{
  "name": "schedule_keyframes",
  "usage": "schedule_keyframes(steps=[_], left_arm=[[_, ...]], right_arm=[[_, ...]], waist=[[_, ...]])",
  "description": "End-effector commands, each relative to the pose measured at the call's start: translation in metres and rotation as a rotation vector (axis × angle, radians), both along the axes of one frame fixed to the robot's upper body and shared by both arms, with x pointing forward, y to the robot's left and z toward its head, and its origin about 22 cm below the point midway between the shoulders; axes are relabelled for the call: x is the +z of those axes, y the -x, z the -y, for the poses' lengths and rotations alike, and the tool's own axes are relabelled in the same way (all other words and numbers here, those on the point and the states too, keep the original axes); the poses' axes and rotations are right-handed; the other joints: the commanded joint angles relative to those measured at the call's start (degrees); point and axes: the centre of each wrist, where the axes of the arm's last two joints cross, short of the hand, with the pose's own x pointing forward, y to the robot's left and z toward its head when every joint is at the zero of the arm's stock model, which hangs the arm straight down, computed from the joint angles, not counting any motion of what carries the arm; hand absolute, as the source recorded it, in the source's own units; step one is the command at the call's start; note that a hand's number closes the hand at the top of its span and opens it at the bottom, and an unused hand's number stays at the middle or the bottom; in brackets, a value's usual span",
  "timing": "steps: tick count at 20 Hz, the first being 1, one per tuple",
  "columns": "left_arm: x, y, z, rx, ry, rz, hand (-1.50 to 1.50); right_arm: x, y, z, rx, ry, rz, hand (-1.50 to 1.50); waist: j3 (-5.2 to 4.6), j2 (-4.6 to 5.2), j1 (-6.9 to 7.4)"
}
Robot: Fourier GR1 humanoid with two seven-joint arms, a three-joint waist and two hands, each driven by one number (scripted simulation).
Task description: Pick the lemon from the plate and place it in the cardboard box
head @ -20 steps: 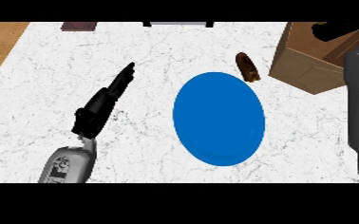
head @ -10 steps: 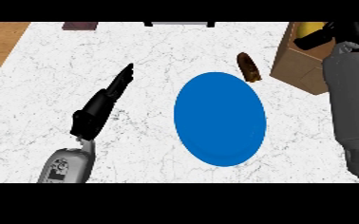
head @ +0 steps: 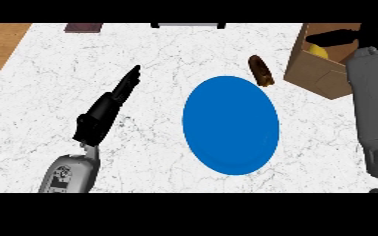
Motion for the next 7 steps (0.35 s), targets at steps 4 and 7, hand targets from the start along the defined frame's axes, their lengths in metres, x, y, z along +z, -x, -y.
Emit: schedule_keyframes(steps=[4,7], left_arm=[[-0.004,0.010,-0.015,0.006,-0.002,-0.005,0.00],[0.005,0.003,-0.004,0.018,0.004,-0.013,0.00]], right_arm=[[0.016,0.018,0.042,-0.038,-0.232,0.363,-1.50],[0.009,0.039,0.072,-0.063,-0.295,0.434,-1.50]], waist=[[0.02,-0.42,-0.60],[-0.01,-0.47,-1.10]])
